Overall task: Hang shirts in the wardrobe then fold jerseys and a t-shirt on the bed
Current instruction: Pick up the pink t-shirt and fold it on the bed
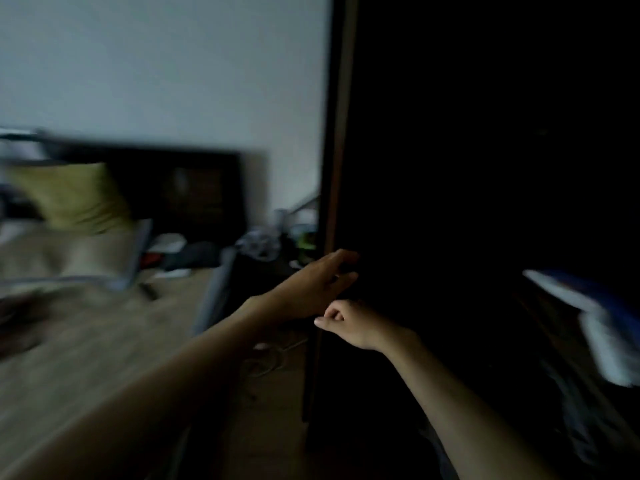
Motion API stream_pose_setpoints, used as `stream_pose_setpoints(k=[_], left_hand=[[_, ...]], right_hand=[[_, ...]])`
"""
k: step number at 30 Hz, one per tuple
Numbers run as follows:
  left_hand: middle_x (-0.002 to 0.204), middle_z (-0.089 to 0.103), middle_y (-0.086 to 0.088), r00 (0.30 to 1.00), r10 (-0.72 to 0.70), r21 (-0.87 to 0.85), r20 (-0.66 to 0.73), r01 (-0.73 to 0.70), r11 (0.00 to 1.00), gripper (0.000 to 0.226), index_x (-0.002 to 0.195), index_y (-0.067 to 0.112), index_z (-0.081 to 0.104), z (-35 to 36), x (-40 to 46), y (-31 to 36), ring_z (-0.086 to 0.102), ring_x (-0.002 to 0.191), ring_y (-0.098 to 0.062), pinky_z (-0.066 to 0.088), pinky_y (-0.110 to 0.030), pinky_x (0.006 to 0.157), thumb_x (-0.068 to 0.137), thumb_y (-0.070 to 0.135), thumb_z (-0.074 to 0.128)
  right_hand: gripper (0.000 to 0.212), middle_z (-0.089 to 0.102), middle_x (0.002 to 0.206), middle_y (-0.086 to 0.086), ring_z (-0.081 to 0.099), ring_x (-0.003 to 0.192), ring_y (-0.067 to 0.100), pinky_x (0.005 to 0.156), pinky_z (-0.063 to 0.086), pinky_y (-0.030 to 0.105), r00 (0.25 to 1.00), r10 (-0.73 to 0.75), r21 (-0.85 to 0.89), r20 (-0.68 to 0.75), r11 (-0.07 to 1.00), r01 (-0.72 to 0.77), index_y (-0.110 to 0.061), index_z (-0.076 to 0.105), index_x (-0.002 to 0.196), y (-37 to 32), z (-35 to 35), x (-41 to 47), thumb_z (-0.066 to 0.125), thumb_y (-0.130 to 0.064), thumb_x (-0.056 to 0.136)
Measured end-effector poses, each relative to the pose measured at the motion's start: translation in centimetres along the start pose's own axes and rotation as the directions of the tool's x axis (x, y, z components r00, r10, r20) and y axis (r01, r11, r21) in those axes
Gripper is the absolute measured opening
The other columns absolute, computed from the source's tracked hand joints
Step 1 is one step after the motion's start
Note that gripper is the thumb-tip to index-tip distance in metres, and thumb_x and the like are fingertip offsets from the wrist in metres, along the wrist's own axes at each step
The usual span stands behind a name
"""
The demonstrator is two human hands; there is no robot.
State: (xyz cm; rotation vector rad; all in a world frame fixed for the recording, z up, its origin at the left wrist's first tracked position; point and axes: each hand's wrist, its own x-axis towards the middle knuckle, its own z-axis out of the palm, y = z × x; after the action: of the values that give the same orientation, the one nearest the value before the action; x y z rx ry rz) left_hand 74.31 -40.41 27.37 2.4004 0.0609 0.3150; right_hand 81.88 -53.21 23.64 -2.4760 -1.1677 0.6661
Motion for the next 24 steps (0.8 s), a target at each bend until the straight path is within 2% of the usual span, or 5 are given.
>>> stream_pose_setpoints(k=[5,12,16,20,24], left_hand=[[0.135,0.055,-0.002,0.932,-0.309,0.125,-0.188,0.334,0.934,0.037,0.139,0.017,0.048,-10.1,-16.0,-10.5,0.059,0.114,-0.013,0.045,-0.031,0.098,0.104,0.029,0.049],[0.14,0.055,0.0,0.544,-0.733,0.009,-0.408,0.805,0.593,0.043,0.138,0.02,0.047,-20.8,-42.1,-23.3,0.06,0.115,-0.017,0.038,-0.022,0.09,0.102,0.044,0.047],[0.138,0.057,0.001,0.381,-0.803,-0.07,-0.458,0.885,0.46,0.039,0.136,0.022,0.049,-25.3,-50.7,-28.0,0.062,0.114,-0.018,0.045,-0.029,0.095,0.103,0.041,0.048],[0.134,0.06,0.001,0.309,-0.829,-0.117,-0.467,0.907,0.404,0.04,0.136,0.02,0.049,-27.8,-54.2,-33.3,0.064,0.108,-0.018,0.044,-0.028,0.089,0.103,0.041,0.048],[0.132,0.062,0.0,0.239,-0.866,-0.201,-0.439,0.914,0.353,0.041,0.135,0.018,0.05,-27.0,-55.3,-40.3,0.063,0.111,-0.02,0.043,-0.027,0.087,0.103,0.042,0.048]], right_hand=[[0.044,0.064,0.115,0.004,0.062,0.104,0.024,0.091,0.051,0.04,0.933,-0.208,-0.085,0.295,0.967,0.242,-0.023,0.062,0.109,-16.0,9.7,6.2,0.051,-0.062,0.092],[0.056,0.062,0.128,0.01,0.057,0.116,0.028,0.094,0.045,0.038,0.797,-0.312,-0.211,0.517,0.856,0.471,-0.017,0.056,0.121,-37.4,23.2,11.3,0.054,-0.064,0.09],[0.058,0.058,0.133,0.011,0.056,0.119,0.028,0.097,0.045,0.039,0.771,-0.345,-0.221,0.536,0.824,0.522,-0.016,0.052,0.125,-45.7,27.7,13.7,0.053,-0.063,0.091],[0.07,0.045,0.149,0.013,0.046,0.135,0.029,0.106,0.039,0.038,0.772,-0.328,-0.319,0.545,0.77,0.553,-0.011,0.038,0.145,-50.6,30.5,17.2,0.05,-0.059,0.096],[0.071,0.046,0.147,0.016,0.048,0.133,0.032,0.104,0.041,0.042,0.783,-0.297,-0.414,0.547,0.717,0.561,-0.008,0.037,0.144,-52.9,33.6,23.6,0.05,-0.059,0.095]])
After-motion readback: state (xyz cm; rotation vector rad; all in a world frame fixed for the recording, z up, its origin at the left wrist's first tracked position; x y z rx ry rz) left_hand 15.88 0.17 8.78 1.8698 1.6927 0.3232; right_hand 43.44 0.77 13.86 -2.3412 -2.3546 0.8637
